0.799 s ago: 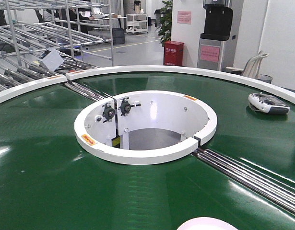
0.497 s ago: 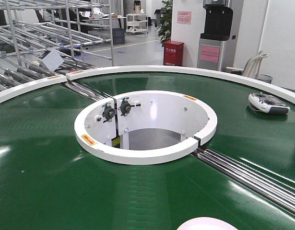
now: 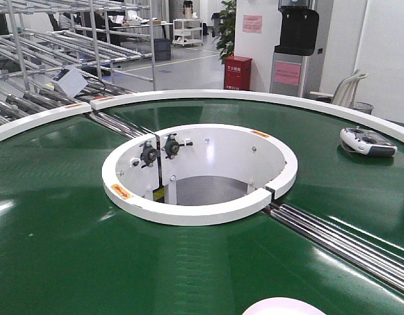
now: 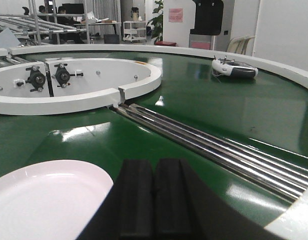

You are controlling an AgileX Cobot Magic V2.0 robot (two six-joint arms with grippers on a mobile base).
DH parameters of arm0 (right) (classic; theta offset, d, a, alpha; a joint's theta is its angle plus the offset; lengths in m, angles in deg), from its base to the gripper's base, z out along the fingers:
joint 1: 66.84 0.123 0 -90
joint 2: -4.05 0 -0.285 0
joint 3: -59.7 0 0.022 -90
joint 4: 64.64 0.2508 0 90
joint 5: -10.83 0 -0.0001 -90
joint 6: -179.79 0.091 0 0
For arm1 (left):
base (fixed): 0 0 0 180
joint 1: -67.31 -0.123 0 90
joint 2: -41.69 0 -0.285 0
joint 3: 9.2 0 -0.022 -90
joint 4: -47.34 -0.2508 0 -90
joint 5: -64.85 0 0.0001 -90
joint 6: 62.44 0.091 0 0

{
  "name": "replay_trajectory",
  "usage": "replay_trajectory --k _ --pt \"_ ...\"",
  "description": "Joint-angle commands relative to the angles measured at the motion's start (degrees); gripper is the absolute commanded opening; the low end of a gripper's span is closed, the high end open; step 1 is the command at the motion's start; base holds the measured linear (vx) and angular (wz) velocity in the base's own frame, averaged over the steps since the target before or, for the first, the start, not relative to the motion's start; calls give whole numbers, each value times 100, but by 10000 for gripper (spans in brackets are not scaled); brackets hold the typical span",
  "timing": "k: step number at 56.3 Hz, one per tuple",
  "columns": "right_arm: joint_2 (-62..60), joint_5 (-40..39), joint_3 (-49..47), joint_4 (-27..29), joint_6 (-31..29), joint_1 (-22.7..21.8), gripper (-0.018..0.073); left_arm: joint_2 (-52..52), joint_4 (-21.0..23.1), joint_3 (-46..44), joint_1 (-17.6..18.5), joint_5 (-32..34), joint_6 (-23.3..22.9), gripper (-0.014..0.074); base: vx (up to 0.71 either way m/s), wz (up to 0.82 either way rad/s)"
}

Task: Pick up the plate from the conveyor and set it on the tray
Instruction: 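Lower both grippers toward the blue and pink plates on the conveyor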

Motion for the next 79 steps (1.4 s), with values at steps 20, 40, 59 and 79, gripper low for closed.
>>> replay_trajectory --k 20,40,59,79 --pt "1210 -510 -3255 -42 -634 -23 -10 1008 48 -2681 -26 1714 19 3 0 0" --pt "4180 68 -5321 -18 -732 -23 -10 4309 48 -5125 -26 255 253 3 0 0" --pt "4926 191 -5311 -13 -650 -23 108 4811 48 -5125 -26 248 246 106 0 0" --pt "5062 204 -5311 -18 -645 -23 591 4820 48 -5125 -26 142 246 507 0 0"
